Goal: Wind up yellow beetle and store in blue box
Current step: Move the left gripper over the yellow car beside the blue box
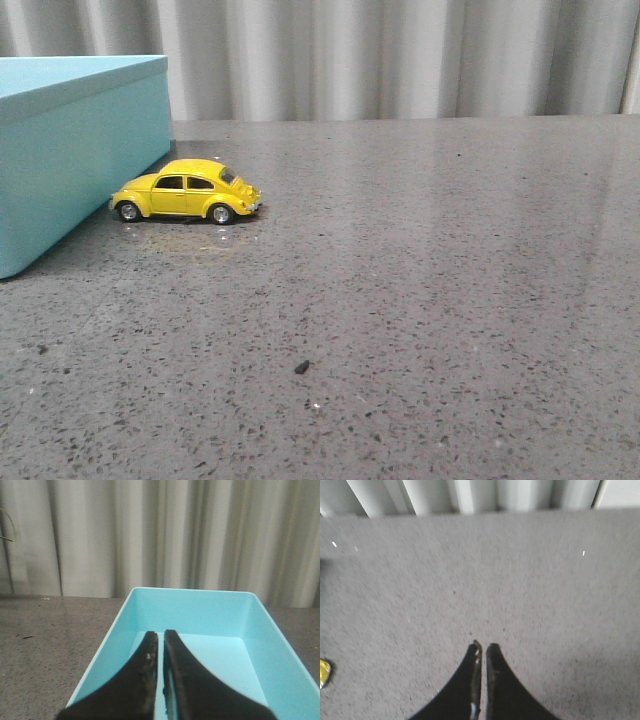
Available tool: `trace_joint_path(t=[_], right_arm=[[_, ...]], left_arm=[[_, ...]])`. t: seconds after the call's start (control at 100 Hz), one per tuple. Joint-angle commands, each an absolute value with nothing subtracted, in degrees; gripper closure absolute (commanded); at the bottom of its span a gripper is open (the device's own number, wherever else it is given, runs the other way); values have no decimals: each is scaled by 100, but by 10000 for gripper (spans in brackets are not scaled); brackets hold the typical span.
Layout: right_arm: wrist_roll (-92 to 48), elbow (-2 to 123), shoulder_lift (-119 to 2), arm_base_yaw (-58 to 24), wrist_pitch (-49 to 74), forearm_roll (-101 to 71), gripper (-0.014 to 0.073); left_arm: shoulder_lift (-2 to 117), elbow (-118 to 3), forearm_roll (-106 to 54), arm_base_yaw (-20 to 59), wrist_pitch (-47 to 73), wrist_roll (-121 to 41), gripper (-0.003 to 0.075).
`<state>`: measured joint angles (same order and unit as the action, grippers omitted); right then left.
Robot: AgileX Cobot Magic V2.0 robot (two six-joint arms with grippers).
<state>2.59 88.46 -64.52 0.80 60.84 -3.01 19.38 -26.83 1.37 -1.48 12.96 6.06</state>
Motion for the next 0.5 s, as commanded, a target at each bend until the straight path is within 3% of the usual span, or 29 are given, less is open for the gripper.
trace_joint_path(t=[0.0,0.49], right_arm=[[178,8818,-6015,110,5399,-299,654],[178,6180,-3537,110,3054,-158,654]], left_arm=[[2448,-3165,83,114,941,539,741],[4950,-4876,198,1444,1267,479,741]])
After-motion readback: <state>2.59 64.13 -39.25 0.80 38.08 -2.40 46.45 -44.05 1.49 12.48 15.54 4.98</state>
